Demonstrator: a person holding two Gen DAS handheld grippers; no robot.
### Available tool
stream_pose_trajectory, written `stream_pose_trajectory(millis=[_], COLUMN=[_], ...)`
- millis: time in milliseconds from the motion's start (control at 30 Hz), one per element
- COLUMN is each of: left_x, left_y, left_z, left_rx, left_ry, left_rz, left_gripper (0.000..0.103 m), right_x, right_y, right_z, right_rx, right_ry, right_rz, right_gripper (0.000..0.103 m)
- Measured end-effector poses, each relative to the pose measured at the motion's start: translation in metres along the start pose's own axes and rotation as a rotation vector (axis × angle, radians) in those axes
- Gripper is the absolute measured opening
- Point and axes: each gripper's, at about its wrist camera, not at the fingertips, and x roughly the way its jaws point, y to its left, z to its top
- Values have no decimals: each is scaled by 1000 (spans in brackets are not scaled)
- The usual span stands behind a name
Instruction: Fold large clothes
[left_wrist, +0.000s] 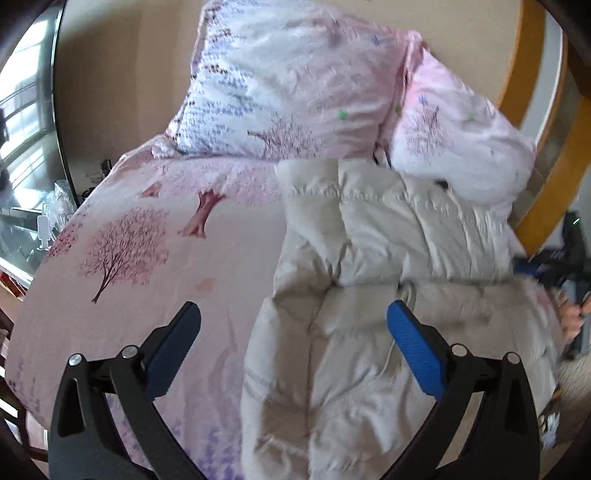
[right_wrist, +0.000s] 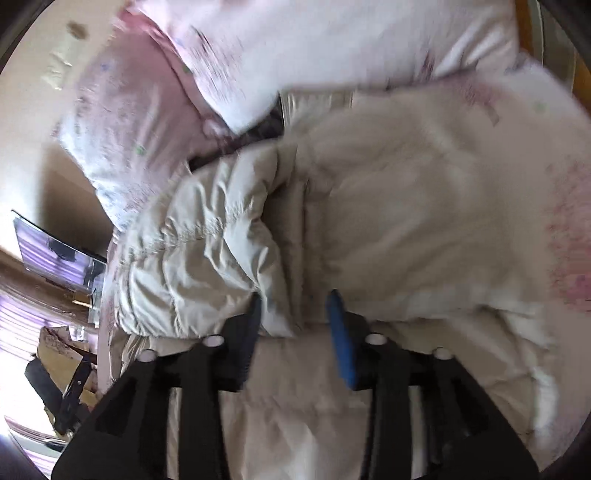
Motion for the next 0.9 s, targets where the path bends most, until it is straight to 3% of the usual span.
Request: stream_pose_trajectory(millis=[67, 133, 267, 367, 567, 733, 900], left_x=[3, 3, -1, -4, -2, 7, 8], left_y=[9, 15, 31, 42, 50, 50, 48], left_z=[-7, -13, -28, -39, -59, -76, -88], left_rx=[-29, -44, -104, -165, -223, -270, -315], left_ry=[65, 87, 117, 139, 189, 249, 262], left_rz=[-25, -49, -114, -187, -262, -315, -399], left_gripper=[101, 101, 101, 101, 95, 72, 65], right_x=[-31, -55, -95, -113, -116, -114, -109], right_y=[-8, -18, -55, -104, -172, -196, -215], right_z=[-10, -24, -53, -72, -118, -139, -152], right_rx=[-58, -108, -101, 54, 296, 365, 404], right_ry=[-82, -140, -158, -106, -10, -1, 35], right_rz=[10, -15, -107, -42, 49, 75, 222], right_gripper=[55, 74, 74, 74, 74, 74, 74])
